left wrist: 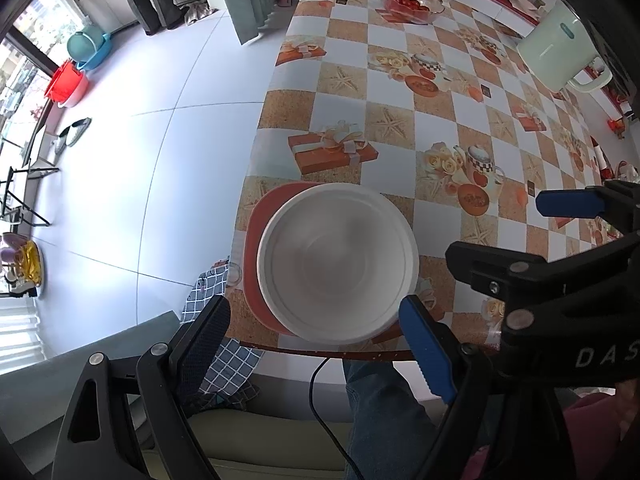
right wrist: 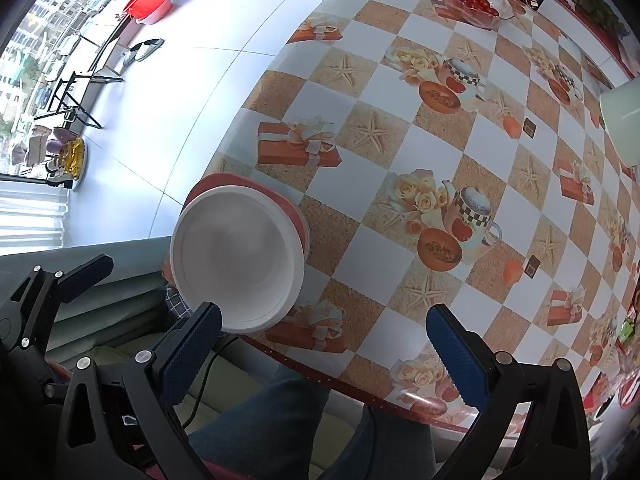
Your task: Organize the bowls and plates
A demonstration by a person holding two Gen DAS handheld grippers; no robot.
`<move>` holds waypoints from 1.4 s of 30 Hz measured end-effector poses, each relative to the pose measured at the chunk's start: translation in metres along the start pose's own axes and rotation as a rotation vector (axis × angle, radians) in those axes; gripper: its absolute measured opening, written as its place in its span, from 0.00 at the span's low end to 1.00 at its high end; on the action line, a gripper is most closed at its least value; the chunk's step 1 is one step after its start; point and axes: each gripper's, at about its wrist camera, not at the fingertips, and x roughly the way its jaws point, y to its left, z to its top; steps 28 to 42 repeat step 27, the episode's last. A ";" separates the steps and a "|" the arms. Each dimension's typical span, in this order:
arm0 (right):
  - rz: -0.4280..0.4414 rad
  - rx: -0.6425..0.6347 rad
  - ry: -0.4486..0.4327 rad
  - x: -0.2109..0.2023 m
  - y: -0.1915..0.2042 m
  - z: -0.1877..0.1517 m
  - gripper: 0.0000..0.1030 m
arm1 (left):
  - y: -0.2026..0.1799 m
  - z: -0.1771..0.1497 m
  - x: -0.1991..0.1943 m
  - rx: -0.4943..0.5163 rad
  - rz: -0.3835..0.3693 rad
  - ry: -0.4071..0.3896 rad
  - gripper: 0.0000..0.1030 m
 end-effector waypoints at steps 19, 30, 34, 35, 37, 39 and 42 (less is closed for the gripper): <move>0.020 0.000 0.014 0.006 -0.001 0.000 1.00 | -0.001 0.001 0.006 -0.016 0.017 0.032 0.86; 0.060 -0.006 0.039 0.013 -0.007 0.002 1.00 | 0.001 0.001 0.003 -0.057 -0.014 0.016 0.86; 0.060 -0.006 0.039 0.013 -0.007 0.002 1.00 | 0.001 0.001 0.003 -0.057 -0.014 0.016 0.86; 0.060 -0.006 0.039 0.013 -0.007 0.002 1.00 | 0.001 0.001 0.003 -0.057 -0.014 0.016 0.86; 0.060 -0.006 0.039 0.013 -0.007 0.002 1.00 | 0.001 0.001 0.003 -0.057 -0.014 0.016 0.86; 0.060 -0.006 0.039 0.013 -0.007 0.002 1.00 | 0.001 0.001 0.003 -0.057 -0.014 0.016 0.86; 0.060 -0.006 0.039 0.013 -0.007 0.002 1.00 | 0.001 0.001 0.003 -0.057 -0.014 0.016 0.86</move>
